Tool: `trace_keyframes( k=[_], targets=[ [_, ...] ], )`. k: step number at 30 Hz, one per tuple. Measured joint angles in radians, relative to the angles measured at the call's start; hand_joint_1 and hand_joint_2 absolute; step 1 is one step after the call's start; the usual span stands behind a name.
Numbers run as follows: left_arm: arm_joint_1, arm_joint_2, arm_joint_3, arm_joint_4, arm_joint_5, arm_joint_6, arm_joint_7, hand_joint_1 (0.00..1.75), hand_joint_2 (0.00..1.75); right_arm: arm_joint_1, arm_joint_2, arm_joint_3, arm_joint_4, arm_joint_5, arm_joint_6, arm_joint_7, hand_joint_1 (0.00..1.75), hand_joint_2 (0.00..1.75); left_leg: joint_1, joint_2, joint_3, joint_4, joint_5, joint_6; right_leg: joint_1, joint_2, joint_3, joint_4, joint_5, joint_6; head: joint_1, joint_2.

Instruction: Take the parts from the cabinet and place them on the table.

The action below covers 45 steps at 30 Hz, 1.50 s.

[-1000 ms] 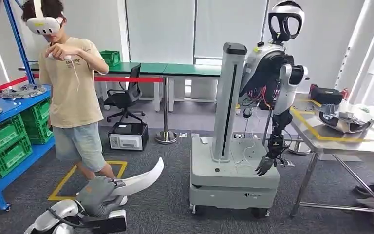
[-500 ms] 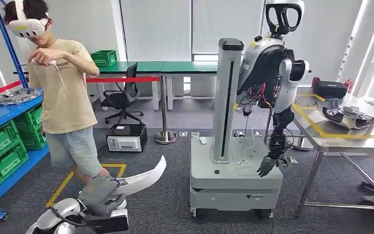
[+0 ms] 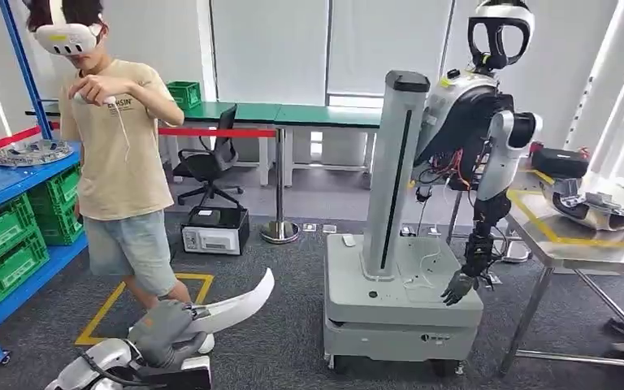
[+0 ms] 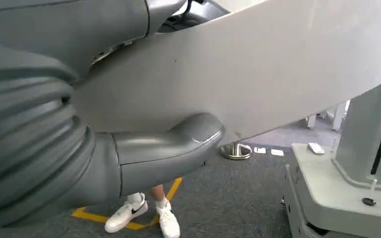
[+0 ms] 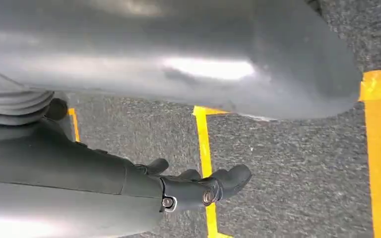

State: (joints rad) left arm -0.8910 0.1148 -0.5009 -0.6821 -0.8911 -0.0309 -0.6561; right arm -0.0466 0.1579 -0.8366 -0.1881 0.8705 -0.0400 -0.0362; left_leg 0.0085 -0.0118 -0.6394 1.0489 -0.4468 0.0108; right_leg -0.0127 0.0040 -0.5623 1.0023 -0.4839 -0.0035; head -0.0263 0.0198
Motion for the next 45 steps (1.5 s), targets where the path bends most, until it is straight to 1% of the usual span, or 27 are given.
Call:
trace_keyframes(
  k=[3,8,10,11,14,15,16,18,19,20,23,25,26,27,29,30,31,33,34,35,36,38,40,41,42,43,45],
  targets=[
    [-0.003,0.000,0.000,0.003,0.000,0.000,-0.003,1.75,1.75,-0.001,0.000,-0.011,0.000,-0.002,0.002,0.002,0.00,0.00,-0.005,0.001,0.001,0.001,-0.002,0.008,-0.004,0.000,0.004,-0.006,0.002,0.015,0.000,0.000],
    [-0.009,-0.002,0.000,0.009,0.000,0.002,-0.008,1.75,1.75,-0.001,0.002,-0.016,0.000,-0.004,0.003,0.002,0.00,0.00,-0.014,0.003,0.001,0.004,-0.007,0.021,-0.015,0.001,0.005,-0.011,0.001,0.053,-0.001,0.000],
    [-0.014,-0.005,0.000,0.009,0.000,0.005,-0.010,1.75,1.75,-0.001,0.002,-0.017,0.000,-0.004,0.005,0.000,0.00,0.00,-0.006,0.010,0.009,-0.007,-0.001,0.032,-0.016,0.000,0.004,0.001,-0.005,0.063,0.000,0.000],
    [-0.017,-0.005,0.000,0.009,0.000,0.007,-0.010,1.75,1.75,-0.002,0.002,-0.017,0.000,-0.004,0.005,-0.002,0.00,0.00,-0.005,0.014,0.011,-0.008,-0.002,0.035,-0.014,-0.001,-0.013,0.038,-0.026,0.060,0.000,0.000],
    [-0.019,-0.010,0.000,0.011,0.000,0.009,-0.010,1.75,1.75,-0.001,0.002,-0.018,0.000,-0.004,0.005,-0.003,0.00,0.00,-0.007,0.025,0.011,-0.008,-0.004,0.039,-0.013,0.000,-0.139,0.276,-0.131,0.057,0.000,0.000],
    [-0.018,-0.013,0.000,0.013,0.000,0.009,-0.010,1.75,1.75,0.000,0.002,-0.019,0.000,-0.004,0.005,-0.003,0.00,0.00,-0.008,0.029,0.011,-0.008,-0.005,0.038,-0.013,0.000,-0.173,0.332,-0.143,0.055,0.000,0.000],
    [-0.018,-0.015,0.000,0.014,0.000,0.009,-0.011,1.75,1.75,0.001,0.002,-0.020,0.000,-0.004,0.007,-0.003,0.00,0.00,-0.008,0.033,0.012,-0.007,-0.006,0.037,-0.014,-0.001,-0.181,0.333,-0.126,0.053,0.000,0.000],
    [-0.018,-0.018,0.000,0.014,0.000,0.012,-0.011,1.75,1.75,0.001,0.001,-0.021,0.000,-0.002,0.014,-0.001,0.00,0.00,-0.007,0.042,0.016,-0.005,-0.010,0.031,-0.014,-0.005,-0.127,0.208,-0.044,0.046,0.000,0.000],
    [-0.019,-0.019,0.000,0.014,0.000,0.012,-0.011,1.75,1.75,0.001,0.000,-0.022,0.000,-0.002,0.016,0.001,0.00,0.00,-0.006,0.047,0.019,-0.003,-0.013,0.026,-0.013,-0.018,-0.077,0.107,0.005,0.042,0.000,0.000],
    [-0.020,-0.019,0.000,0.014,0.000,0.012,-0.011,1.75,1.75,-0.001,0.000,-0.022,0.000,-0.001,0.016,0.002,0.00,0.00,-0.007,0.051,0.021,0.000,-0.017,0.019,-0.011,-0.049,-0.043,0.028,0.018,0.040,0.000,0.000],
    [-0.021,-0.021,0.000,0.014,0.000,0.018,-0.011,1.75,1.75,-0.003,0.000,-0.022,0.000,0.000,0.017,0.009,0.00,0.00,-0.014,0.061,0.025,-0.006,-0.016,-0.004,-0.003,-0.032,-0.049,0.029,0.017,0.031,-0.001,0.000],
    [-0.022,-0.024,0.000,0.013,0.000,0.018,-0.011,1.75,1.75,-0.002,0.000,-0.023,0.000,0.000,0.017,0.012,0.00,0.00,-0.011,0.073,0.032,-0.011,-0.018,-0.020,-0.005,-0.017,-0.046,0.022,0.023,0.016,-0.001,0.000],
    [-0.022,-0.022,0.000,0.013,0.000,0.018,-0.011,1.75,1.75,-0.001,0.000,-0.023,0.000,0.000,0.017,0.011,0.00,0.00,-0.005,0.056,0.024,0.004,-0.030,-0.026,-0.009,-0.013,-0.041,0.017,0.027,0.009,-0.001,0.000],
    [-0.024,-0.022,0.000,0.013,0.000,0.019,-0.011,1.75,1.75,-0.001,0.000,-0.023,0.000,0.000,0.017,0.011,0.00,0.00,-0.005,0.036,0.006,0.043,-0.058,-0.029,-0.009,-0.007,-0.040,0.017,0.027,0.004,-0.002,0.000],
    [-0.022,-0.021,0.000,0.014,0.000,0.019,-0.011,1.75,1.75,-0.003,-0.001,-0.023,0.000,0.000,0.018,0.010,0.00,0.00,-0.005,0.019,-0.064,0.198,-0.132,-0.035,-0.008,0.006,-0.040,0.017,0.026,-0.003,-0.002,0.000],
    [-0.019,-0.019,0.000,0.017,0.000,0.019,-0.011,1.75,1.75,-0.004,-0.001,-0.023,0.000,0.000,0.019,0.010,0.00,0.00,-0.005,0.016,-0.099,0.270,-0.155,-0.036,-0.007,0.015,-0.040,0.017,0.025,-0.004,-0.002,0.000],
    [-0.017,-0.019,0.000,0.019,0.000,0.019,-0.011,1.75,1.75,-0.003,-0.001,-0.023,0.000,0.000,0.019,0.010,0.00,0.00,-0.005,0.015,-0.117,0.300,-0.153,-0.036,-0.007,0.026,-0.040,0.018,0.025,-0.004,-0.002,0.000],
    [-0.017,-0.019,0.000,0.020,0.000,0.019,-0.011,1.75,1.75,-0.002,-0.001,-0.024,0.000,0.001,0.020,0.012,0.00,0.00,-0.005,0.014,-0.086,0.224,-0.088,-0.033,-0.007,0.043,-0.039,0.021,0.023,-0.003,-0.002,0.000],
    [-0.019,-0.018,0.000,0.020,0.000,0.019,-0.011,1.75,1.75,-0.002,-0.001,-0.024,0.000,0.001,0.022,0.012,0.00,0.00,-0.004,0.008,-0.047,0.137,-0.039,-0.030,-0.007,0.053,-0.039,0.024,0.021,0.000,-0.002,0.000],
    [-0.020,-0.018,0.000,0.020,0.000,0.019,-0.011,1.75,1.75,-0.002,-0.001,-0.024,0.000,0.002,0.024,0.012,0.00,0.00,-0.002,-0.011,-0.005,0.046,0.003,-0.027,-0.008,0.061,-0.039,0.028,0.018,0.004,-0.002,0.000],
    [-0.022,-0.018,0.000,0.021,0.000,0.019,-0.011,1.75,1.75,-0.003,-0.001,-0.024,0.000,0.002,0.028,0.012,0.00,0.00,0.000,-0.045,0.014,0.016,-0.015,-0.024,-0.004,0.067,-0.044,0.032,0.015,0.010,-0.002,0.000],
    [-0.021,-0.018,0.000,0.022,0.000,0.019,-0.011,1.75,1.75,-0.005,-0.001,-0.024,0.000,0.003,0.032,0.015,0.00,0.00,-0.001,-0.038,0.019,0.003,-0.018,-0.019,-0.008,0.082,-0.051,0.033,0.019,0.021,0.000,0.000],
    [-0.022,-0.020,0.000,0.022,0.000,0.019,-0.011,1.75,1.75,-0.001,-0.001,-0.025,0.000,0.003,0.035,0.019,0.00,0.00,-0.004,-0.025,0.020,0.002,-0.018,-0.004,-0.010,0.097,-0.052,0.026,0.022,0.035,-0.001,0.000],
    [-0.023,-0.021,0.000,0.021,0.000,0.019,-0.012,1.75,1.75,0.000,-0.003,-0.026,0.000,0.003,0.035,0.020,0.00,0.00,0.004,-0.016,0.026,-0.006,-0.013,0.005,-0.012,0.084,-0.058,0.041,0.012,0.039,-0.001,0.000],
    [-0.024,-0.023,0.000,0.021,0.000,0.019,-0.012,1.75,1.75,0.001,-0.002,-0.027,0.000,0.003,0.035,0.022,0.00,0.00,0.003,-0.010,0.028,-0.007,-0.014,0.009,-0.003,0.041,-0.071,0.071,-0.002,0.042,0.000,0.000],
    [-0.027,-0.026,0.000,0.021,0.000,0.019,-0.014,1.75,1.75,-0.001,-0.002,-0.027,0.000,0.003,0.038,0.026,0.00,0.00,0.002,-0.003,0.029,-0.006,-0.016,0.015,-0.003,0.018,-0.103,0.134,-0.034,0.045,0.000,0.000],
    [-0.027,-0.026,0.000,0.022,0.000,0.019,-0.014,1.75,1.75,-0.005,-0.002,-0.029,0.000,0.003,0.039,0.030,0.00,0.00,-0.002,0.014,0.029,-0.005,-0.019,0.019,-0.003,0.007,-0.185,0.285,-0.092,0.048,0.001,0.000]
  ],
)
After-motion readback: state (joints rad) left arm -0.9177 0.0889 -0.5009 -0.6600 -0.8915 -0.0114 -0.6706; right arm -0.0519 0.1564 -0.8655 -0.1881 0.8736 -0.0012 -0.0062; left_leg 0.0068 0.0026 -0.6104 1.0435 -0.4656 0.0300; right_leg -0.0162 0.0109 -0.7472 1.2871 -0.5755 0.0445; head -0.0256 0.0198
